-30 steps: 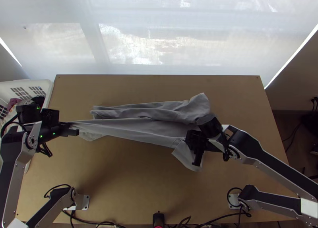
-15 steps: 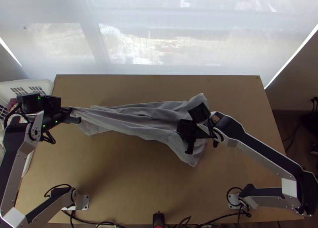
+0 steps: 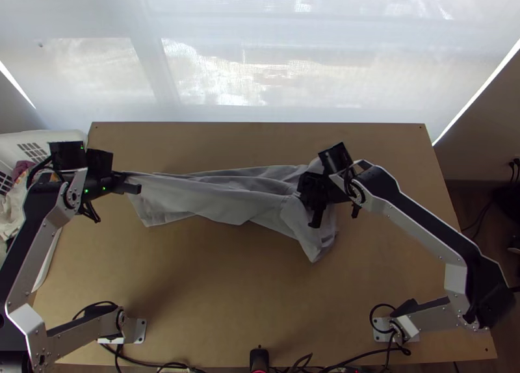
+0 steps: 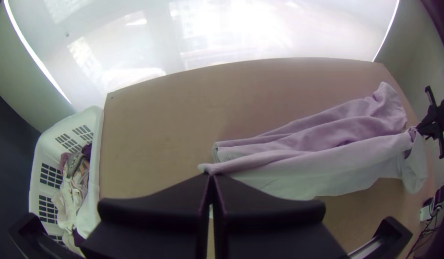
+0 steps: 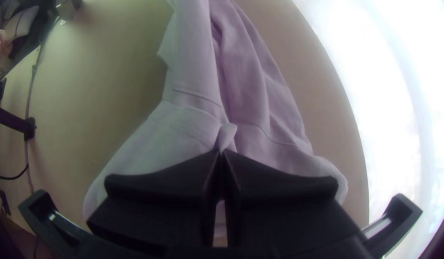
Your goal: Fold the t-shirt
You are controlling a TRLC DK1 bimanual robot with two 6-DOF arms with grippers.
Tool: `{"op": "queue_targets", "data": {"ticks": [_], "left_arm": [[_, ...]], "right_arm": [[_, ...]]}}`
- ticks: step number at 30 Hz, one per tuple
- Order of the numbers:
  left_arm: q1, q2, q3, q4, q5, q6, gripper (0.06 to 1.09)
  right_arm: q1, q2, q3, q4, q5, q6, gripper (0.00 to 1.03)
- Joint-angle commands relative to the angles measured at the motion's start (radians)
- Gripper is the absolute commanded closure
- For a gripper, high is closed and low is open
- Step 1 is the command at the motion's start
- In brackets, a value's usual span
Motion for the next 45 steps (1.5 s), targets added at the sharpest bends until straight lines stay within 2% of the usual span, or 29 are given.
{"op": "queue_targets", "data": {"ticks": [1, 19, 29, 37, 45], "left_arm": [[-0.028, 0.081, 0.021, 0.011, -0.023, 0.002, 1.05], [-0.056, 0.283, 0.112, 0.089, -0.043, 0.0, 1.05], [-0.07, 0.329, 0.127, 0.11, -0.043, -0.002, 1.05], [-0.073, 0.389, 0.13, 0.127, -0.045, -0.009, 1.05], [-0.091, 0.467, 0.128, 0.156, -0.046, -0.015, 1.05]], "right_arm": [[-0.063, 0.094, 0.076, 0.0, -0.012, -0.042, 1.0], [-0.146, 0.399, 0.398, -0.066, -0.026, -0.183, 1.0], [-0.135, 0.523, 0.517, -0.089, -0.026, -0.183, 1.0], [-0.181, 0.602, 0.57, -0.089, -0.025, -0.184, 1.0], [-0.184, 0.635, 0.574, -0.089, -0.025, -0.143, 1.0]]}}
